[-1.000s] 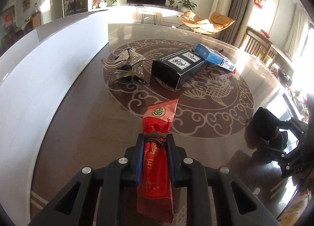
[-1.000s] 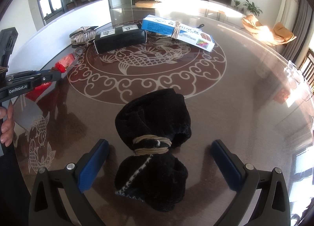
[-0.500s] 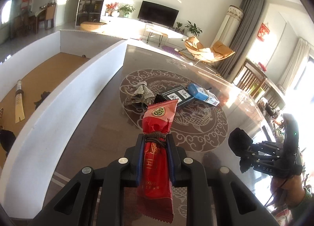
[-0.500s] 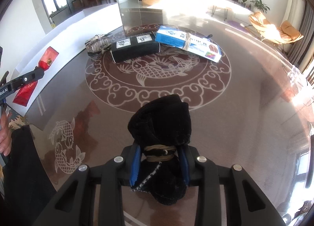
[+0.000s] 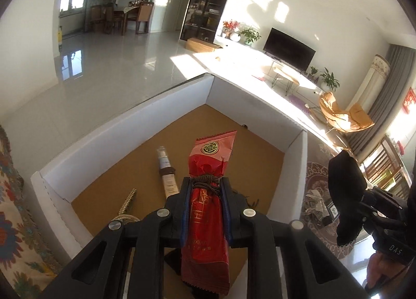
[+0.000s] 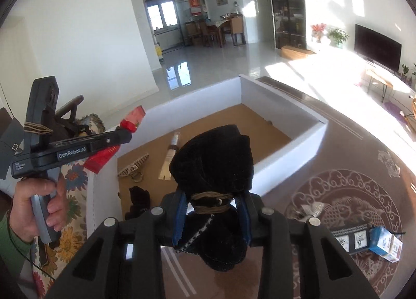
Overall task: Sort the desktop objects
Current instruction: 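Carry the red packet with the left tool while the right tool carries the black bundle into the bin, then move both open tools back over the table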
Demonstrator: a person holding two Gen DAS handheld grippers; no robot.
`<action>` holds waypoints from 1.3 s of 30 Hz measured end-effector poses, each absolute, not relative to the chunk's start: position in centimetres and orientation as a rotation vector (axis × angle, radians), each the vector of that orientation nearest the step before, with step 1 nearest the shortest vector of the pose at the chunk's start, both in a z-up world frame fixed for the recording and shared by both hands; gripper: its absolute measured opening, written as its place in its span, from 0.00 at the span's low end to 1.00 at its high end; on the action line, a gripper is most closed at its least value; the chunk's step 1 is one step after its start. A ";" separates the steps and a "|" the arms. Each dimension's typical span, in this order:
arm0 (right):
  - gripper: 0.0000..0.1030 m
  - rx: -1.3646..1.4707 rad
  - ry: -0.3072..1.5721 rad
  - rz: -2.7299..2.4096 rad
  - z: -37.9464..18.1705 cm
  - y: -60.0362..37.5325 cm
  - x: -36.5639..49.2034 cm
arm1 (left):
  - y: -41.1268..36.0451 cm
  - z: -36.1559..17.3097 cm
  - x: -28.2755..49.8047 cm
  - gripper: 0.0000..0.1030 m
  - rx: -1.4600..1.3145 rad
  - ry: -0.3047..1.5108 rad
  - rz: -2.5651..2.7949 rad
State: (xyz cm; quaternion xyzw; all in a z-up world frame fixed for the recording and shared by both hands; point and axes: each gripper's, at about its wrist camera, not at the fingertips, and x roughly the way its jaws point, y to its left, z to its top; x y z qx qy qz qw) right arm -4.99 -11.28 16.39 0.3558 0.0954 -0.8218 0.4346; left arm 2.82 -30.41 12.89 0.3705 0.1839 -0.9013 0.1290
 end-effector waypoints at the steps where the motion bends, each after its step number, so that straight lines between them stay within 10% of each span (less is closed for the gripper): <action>1: 0.35 0.882 0.243 -2.020 16.0 -13.3 -5.0 | -31.6 12.1 2.4 0.20 1.102 0.526 -2.585; 7: 0.37 1.028 0.323 -1.885 10.4 -22.2 -5.8 | -34.9 7.9 0.4 0.21 1.260 0.541 -2.439; 11: 0.76 1.103 0.398 -1.877 7.8 -24.1 -6.3 | -35.4 5.8 0.0 0.26 1.318 0.590 -2.353; 22: 0.99 0.815 0.297 -2.169 12.1 -7.8 -2.1 | -25.9 10.2 3.5 0.49 1.184 0.588 -2.580; 28: 1.00 0.930 0.367 -2.433 7.9 7.1 -0.3 | -13.7 12.8 4.1 0.97 1.140 0.503 -2.897; 39: 1.00 1.297 0.199 -2.682 1.2 22.6 1.6 | 1.0 1.4 -0.5 0.98 1.506 0.215 -2.895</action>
